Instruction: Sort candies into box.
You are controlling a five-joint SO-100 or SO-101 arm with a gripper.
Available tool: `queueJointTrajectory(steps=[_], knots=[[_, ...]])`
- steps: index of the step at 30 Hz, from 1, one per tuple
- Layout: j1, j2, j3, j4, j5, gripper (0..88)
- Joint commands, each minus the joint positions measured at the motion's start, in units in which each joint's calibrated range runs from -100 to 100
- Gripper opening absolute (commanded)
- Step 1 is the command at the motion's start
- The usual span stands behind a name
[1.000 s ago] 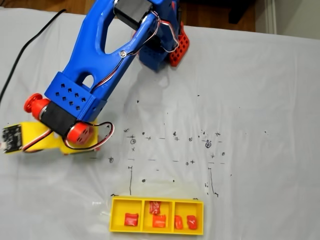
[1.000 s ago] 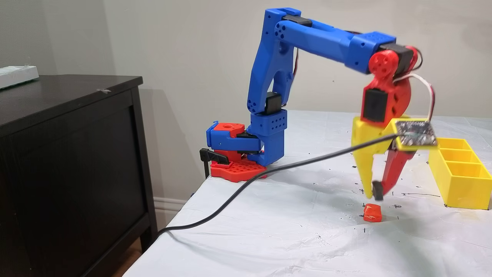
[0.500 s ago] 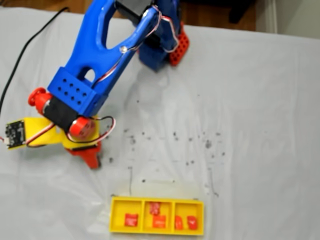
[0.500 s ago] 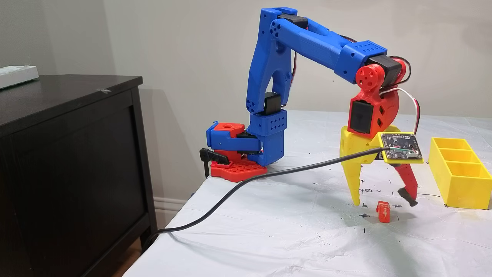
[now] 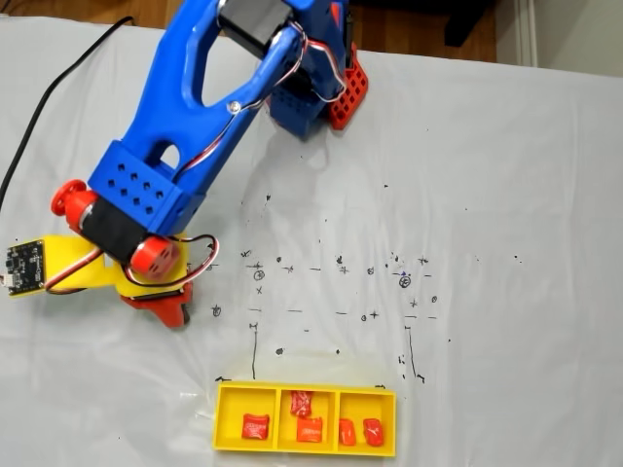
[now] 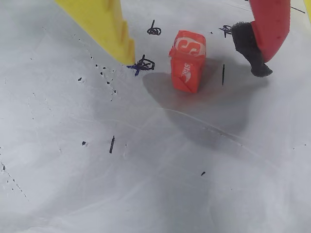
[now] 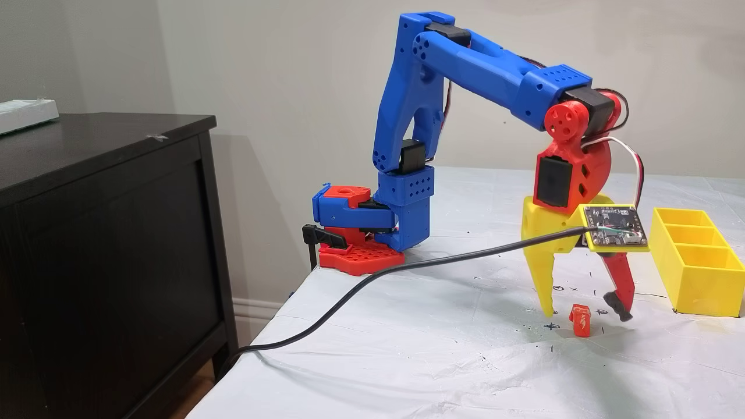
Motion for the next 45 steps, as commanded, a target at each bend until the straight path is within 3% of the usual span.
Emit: queueJointTrajectory(steps=[1,8,10,21,35,45], knots=[[-0.40,0.20,-4.01,-0.51,-0.34,26.1],[-0.67,2.74,-1.92,-2.48,-1.51,14.6],[-0.85,3.68,-2.65,-1.82,-2.15,7.7],[-0.49,-0.48,1.27,-3.79,-2.54,0.3],[-5.56,-17.19,1.17,-0.27,-4.15,0.2],[-11.27,-20.75,-7.84,-0.43,-11.92,0.2]])
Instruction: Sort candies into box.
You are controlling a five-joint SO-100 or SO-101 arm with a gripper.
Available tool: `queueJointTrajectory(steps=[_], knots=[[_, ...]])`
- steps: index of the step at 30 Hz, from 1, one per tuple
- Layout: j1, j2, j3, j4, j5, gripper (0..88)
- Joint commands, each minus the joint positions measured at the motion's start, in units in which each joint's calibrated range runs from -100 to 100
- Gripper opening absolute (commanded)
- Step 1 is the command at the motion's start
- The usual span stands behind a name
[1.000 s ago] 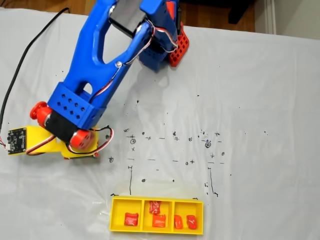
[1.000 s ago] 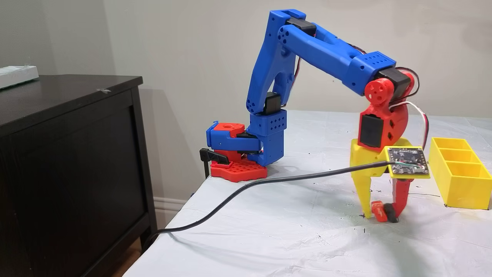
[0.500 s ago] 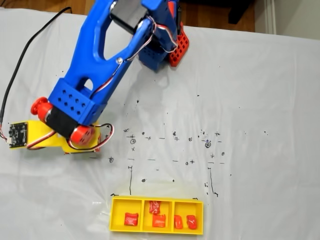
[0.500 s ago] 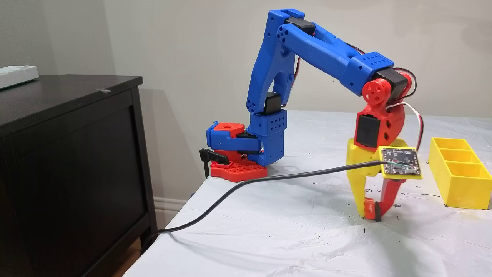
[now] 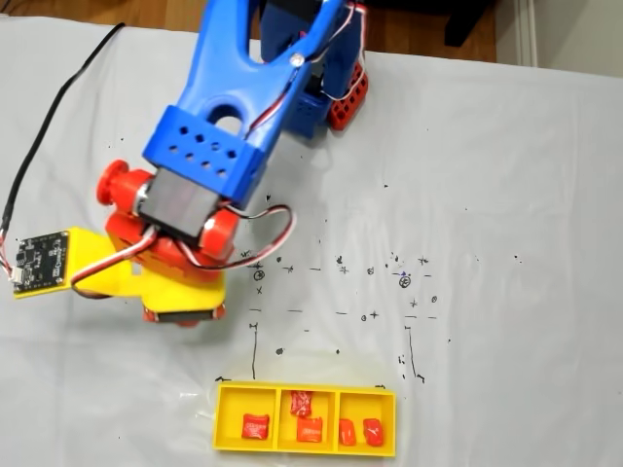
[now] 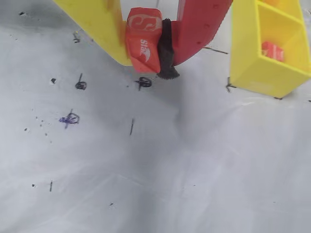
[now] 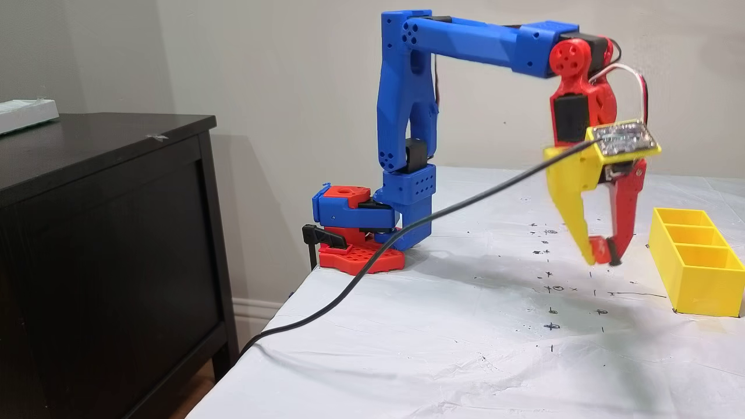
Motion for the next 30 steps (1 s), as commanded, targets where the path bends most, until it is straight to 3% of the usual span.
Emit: queueJointTrajectory(steps=[1,10,17,30], knots=[[-2.76,-6.20,-7.87,-0.76,-4.20,0.2],[-8.38,-2.55,-14.60,-3.13,-10.31,0.2],[-10.55,4.83,-20.97,-4.85,-12.45,0.2],[-11.91,13.65,-26.25,-3.95,-11.48,0.2]])
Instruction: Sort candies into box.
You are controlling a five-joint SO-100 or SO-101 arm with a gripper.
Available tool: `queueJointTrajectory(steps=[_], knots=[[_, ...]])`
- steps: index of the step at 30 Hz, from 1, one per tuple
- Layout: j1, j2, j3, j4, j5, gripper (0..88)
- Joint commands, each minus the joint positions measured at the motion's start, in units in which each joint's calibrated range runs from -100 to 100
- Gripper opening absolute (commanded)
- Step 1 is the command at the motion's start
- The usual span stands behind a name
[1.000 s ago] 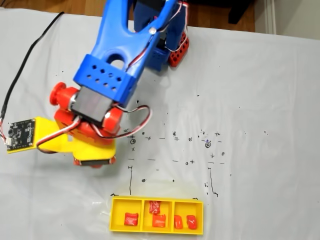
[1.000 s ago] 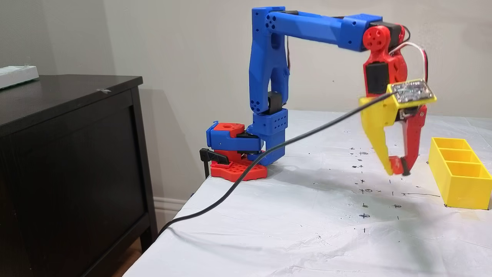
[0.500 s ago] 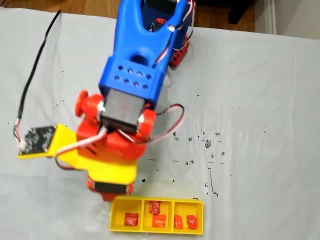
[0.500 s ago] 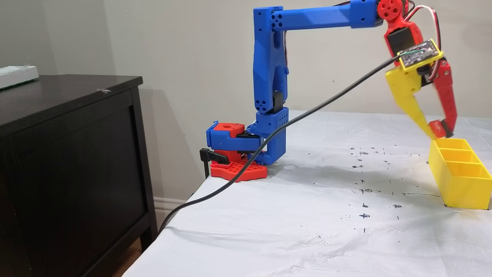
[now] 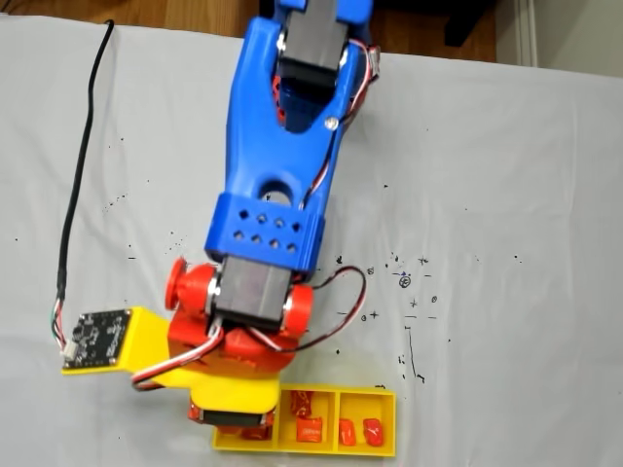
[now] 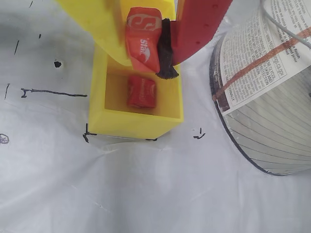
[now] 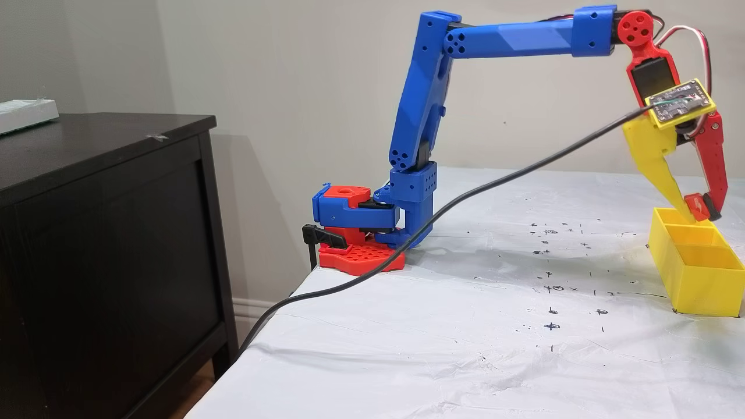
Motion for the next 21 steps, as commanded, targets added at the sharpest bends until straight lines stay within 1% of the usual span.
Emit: queueJointTrajectory(steps=[1,10,21], knots=[[-0.83,-1.24,-3.72,-1.58,0.10,0.2],[-1.10,-1.16,1.47,-5.10,0.59,0.2],[-1.37,-0.14,2.65,-5.10,1.22,0.2]])
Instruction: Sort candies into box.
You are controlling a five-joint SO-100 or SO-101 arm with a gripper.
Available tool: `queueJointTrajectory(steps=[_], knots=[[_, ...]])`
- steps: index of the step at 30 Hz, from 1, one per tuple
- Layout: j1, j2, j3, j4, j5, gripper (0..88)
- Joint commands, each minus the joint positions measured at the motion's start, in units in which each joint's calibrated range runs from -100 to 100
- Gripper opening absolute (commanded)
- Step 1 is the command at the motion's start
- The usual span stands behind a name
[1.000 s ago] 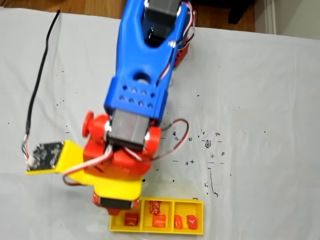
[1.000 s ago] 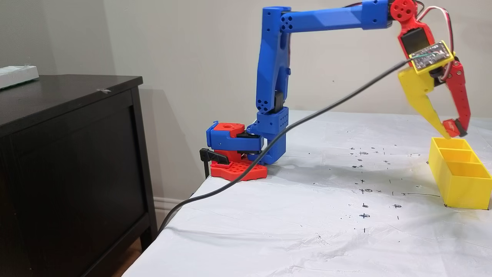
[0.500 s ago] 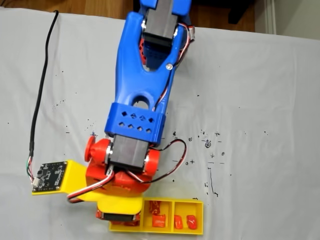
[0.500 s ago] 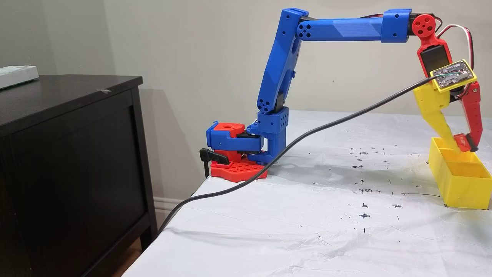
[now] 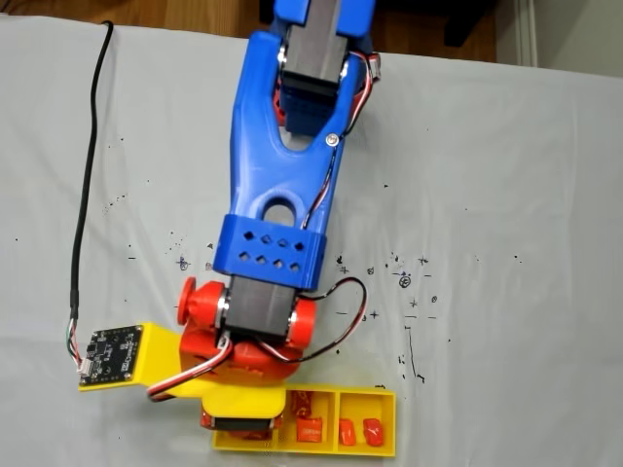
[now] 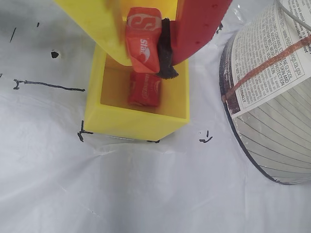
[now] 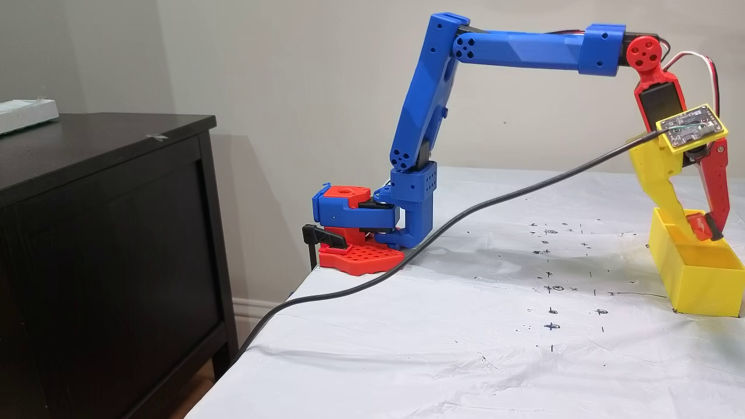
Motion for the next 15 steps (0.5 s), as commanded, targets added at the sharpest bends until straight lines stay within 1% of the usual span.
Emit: queueJointTrajectory(steps=[1,4,5,9,10,11,12,15], knots=[[-0.44,-2.34,0.19,-0.67,0.39,0.4],[-0.26,-2.51,0.92,-1.16,0.39,2.0],[-0.26,-2.43,0.92,-0.99,0.39,4.0],[0.02,-1.83,0.46,0.15,0.24,14.9],[0.20,-1.92,0.55,0.32,0.24,21.9],[0.29,-2.00,0.55,0.56,0.20,24.4],[0.29,-2.09,0.55,0.64,0.20,26.2],[0.47,-2.34,0.55,0.81,0.20,27.2]])
